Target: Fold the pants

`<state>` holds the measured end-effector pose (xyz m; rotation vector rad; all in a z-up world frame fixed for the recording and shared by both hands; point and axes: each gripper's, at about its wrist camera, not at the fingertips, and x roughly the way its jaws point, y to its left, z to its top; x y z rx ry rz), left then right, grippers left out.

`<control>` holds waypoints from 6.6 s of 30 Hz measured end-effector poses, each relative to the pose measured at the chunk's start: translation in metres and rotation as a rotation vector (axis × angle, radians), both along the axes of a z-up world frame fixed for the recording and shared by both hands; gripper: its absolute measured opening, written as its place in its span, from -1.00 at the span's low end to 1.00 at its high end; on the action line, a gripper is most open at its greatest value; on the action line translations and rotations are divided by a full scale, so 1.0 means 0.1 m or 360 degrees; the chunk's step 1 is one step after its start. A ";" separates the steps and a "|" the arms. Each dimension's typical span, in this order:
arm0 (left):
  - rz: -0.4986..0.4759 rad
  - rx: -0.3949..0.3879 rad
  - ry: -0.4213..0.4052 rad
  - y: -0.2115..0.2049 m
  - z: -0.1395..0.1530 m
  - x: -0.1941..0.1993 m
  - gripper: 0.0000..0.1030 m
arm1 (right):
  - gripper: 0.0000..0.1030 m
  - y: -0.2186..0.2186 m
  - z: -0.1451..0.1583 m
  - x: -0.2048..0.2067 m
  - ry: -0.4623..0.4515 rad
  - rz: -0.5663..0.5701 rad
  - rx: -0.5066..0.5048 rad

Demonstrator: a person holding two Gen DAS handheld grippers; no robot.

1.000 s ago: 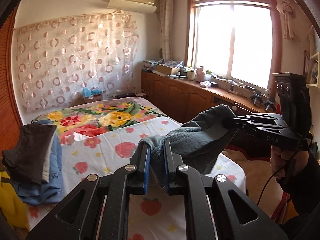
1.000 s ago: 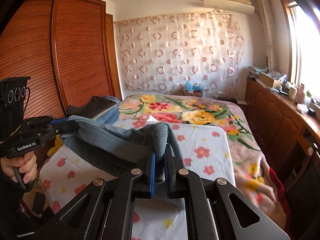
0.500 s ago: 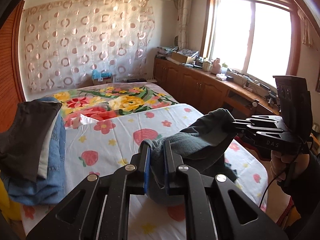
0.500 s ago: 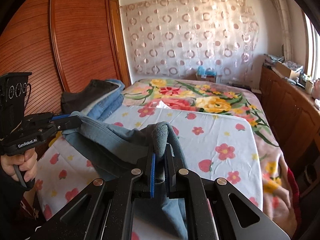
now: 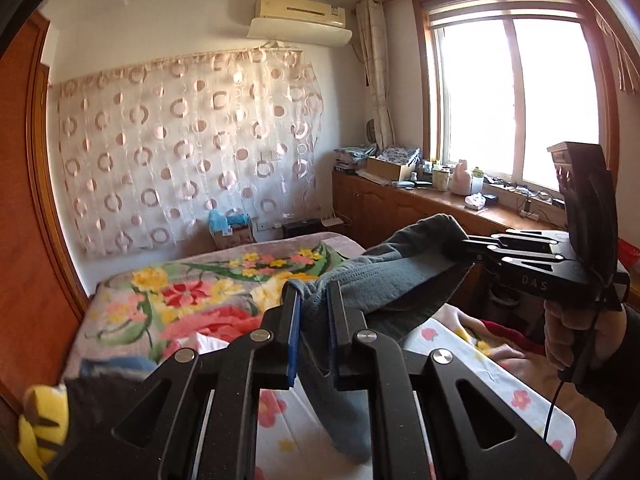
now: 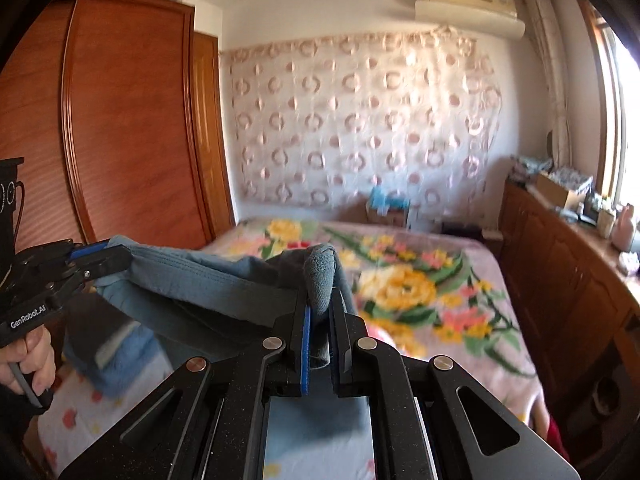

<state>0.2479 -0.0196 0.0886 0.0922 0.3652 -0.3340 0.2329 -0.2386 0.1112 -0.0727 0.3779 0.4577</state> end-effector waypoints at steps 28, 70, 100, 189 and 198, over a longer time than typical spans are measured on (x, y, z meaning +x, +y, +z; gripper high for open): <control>-0.0121 0.0082 0.0354 -0.09 -1.14 -1.73 -0.76 | -0.86 -0.07 -0.70 -1.60 0.0330 0.0135 -0.0213; 0.0002 -0.0002 0.0567 0.07 -1.97 -1.61 0.53 | -0.48 -0.08 -1.12 -0.26 0.0609 -0.0020 -0.0050; 0.0015 0.0021 0.0612 0.10 -2.07 -1.73 0.53 | -0.72 0.22 -1.08 0.05 0.0555 -0.0147 -0.0270; -0.0172 -0.0171 0.0537 0.19 -1.43 -1.22 -0.77 | -0.82 -0.25 -0.92 -1.20 0.0574 0.0179 0.0131; -0.0131 -0.0143 0.0619 0.17 -1.51 -0.71 -0.77 | -0.82 -0.07 -1.01 -0.69 0.0617 0.0156 0.0091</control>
